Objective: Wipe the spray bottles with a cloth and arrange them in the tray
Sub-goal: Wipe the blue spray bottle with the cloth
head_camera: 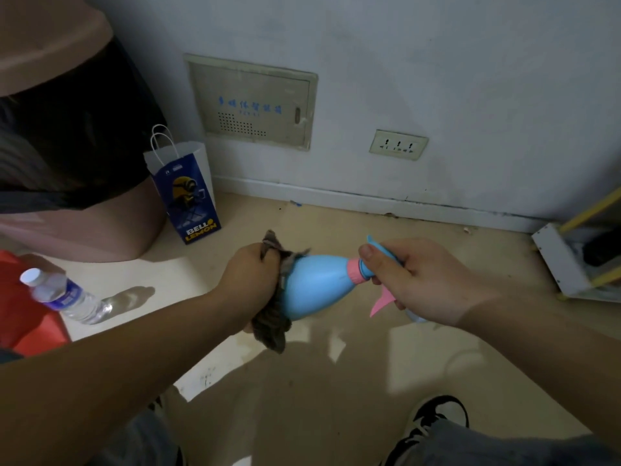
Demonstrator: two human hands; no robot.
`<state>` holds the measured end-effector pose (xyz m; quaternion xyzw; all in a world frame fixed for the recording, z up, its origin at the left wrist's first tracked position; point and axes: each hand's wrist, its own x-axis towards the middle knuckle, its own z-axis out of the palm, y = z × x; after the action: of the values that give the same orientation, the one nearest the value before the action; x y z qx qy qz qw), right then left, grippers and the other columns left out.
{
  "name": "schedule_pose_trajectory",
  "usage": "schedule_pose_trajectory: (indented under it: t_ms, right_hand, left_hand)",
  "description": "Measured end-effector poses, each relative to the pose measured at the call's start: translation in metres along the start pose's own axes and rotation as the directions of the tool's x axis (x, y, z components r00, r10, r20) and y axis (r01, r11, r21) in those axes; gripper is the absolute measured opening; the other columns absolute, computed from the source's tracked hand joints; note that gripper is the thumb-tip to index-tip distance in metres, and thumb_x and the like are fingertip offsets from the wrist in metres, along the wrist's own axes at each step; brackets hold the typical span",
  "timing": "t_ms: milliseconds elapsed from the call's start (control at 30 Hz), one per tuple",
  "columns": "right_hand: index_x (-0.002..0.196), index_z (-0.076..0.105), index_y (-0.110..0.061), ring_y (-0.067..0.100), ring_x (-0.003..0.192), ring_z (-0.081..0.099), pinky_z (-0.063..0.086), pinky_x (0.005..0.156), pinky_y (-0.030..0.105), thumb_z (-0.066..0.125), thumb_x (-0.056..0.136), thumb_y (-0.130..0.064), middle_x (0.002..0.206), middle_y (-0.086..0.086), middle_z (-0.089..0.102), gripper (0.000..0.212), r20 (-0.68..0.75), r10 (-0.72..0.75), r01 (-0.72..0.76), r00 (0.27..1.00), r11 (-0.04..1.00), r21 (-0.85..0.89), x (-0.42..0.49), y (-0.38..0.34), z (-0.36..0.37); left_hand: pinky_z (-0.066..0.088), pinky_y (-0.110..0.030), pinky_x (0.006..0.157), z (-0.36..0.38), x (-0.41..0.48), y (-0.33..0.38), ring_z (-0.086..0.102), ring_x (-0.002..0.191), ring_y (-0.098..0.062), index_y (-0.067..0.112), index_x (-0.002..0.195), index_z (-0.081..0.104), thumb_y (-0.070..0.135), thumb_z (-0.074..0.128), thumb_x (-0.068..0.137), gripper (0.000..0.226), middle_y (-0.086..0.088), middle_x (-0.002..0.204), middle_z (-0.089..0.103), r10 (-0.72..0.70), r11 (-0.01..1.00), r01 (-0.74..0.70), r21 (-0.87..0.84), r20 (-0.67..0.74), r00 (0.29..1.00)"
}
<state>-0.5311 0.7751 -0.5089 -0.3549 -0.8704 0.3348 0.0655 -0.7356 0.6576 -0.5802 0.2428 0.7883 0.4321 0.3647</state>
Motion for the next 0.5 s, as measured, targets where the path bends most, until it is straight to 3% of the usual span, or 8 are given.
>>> schedule_pose_trajectory:
  t_ms: [67,167,267,367,433,500]
  right_hand:
    - [0.072,0.063,-0.015,0.008,0.048,0.053,0.044,0.058,0.027,0.047,0.102,-0.048,0.062,0.007,0.063,0.047,0.004,-0.019,0.019,1.0,1.0,0.001,-0.002,-0.001,-0.007]
    - [0.071,0.063,-0.017,0.009,0.05,0.055,0.04,0.054,0.019,0.049,0.101,-0.047,0.059,0.007,0.062,0.045,0.023,-0.027,0.026,0.999,1.0,0.007,-0.005,0.003,-0.014]
    - [0.072,0.062,-0.012,0.01,0.051,0.053,0.039,0.054,0.02,0.048,0.102,-0.046,0.059,0.01,0.061,0.047,0.002,-0.025,0.025,1.0,1.0,0.014,-0.005,0.005,-0.012]
    - [0.072,0.06,-0.008,0.008,0.051,0.048,0.037,0.055,0.024,0.049,0.101,-0.046,0.06,0.008,0.056,0.049,-0.025,-0.04,0.04,0.999,0.999,0.004,-0.005,0.004,-0.009]
    - [0.071,0.06,-0.01,0.009,0.051,0.048,0.039,0.056,0.029,0.048,0.1,-0.05,0.055,0.0,0.051,0.051,0.026,-0.062,0.063,0.998,0.997,-0.036,-0.006,0.002,-0.004]
    - [0.071,0.058,-0.013,0.01,0.053,0.05,0.04,0.056,0.032,0.046,0.099,-0.053,0.056,-0.004,0.05,0.051,0.081,-0.092,0.098,0.992,0.993,-0.07,-0.006,0.003,0.001]
  left_hand:
    - [0.056,-0.044,0.079,-0.007,0.009,-0.01,0.067,0.086,-0.033,0.005,0.088,0.067,0.023,0.047,0.107,0.033,-0.016,0.09,0.071,-0.035,0.999,0.035,-0.007,-0.029,0.999]
    - [0.054,-0.042,0.074,-0.01,0.011,-0.011,0.064,0.081,-0.031,0.008,0.083,0.065,0.027,0.047,0.107,0.035,-0.014,0.084,0.069,-0.017,1.0,0.017,0.0,-0.014,1.0]
    - [0.054,-0.042,0.08,-0.006,-0.002,0.003,0.066,0.084,-0.025,0.017,0.096,0.066,0.036,0.041,0.109,0.034,-0.003,0.088,0.07,0.278,0.916,-0.252,0.313,-0.04,0.96]
    - [0.046,-0.034,0.066,0.005,-0.026,0.013,0.062,0.075,-0.016,0.025,0.093,0.059,0.034,0.039,0.109,0.027,0.005,0.081,0.063,0.529,0.755,-0.535,0.379,0.13,0.839]
    - [0.046,-0.036,0.073,0.014,-0.037,0.011,0.059,0.085,-0.02,0.022,0.098,0.059,0.034,0.041,0.106,0.023,0.003,0.091,0.062,0.686,0.557,-0.734,0.388,0.283,0.67]
    - [0.047,-0.033,0.082,0.013,-0.035,0.007,0.057,0.094,-0.017,0.022,0.115,0.06,0.037,0.042,0.107,0.025,0.003,0.104,0.064,0.719,0.424,-0.833,0.355,0.427,0.548]
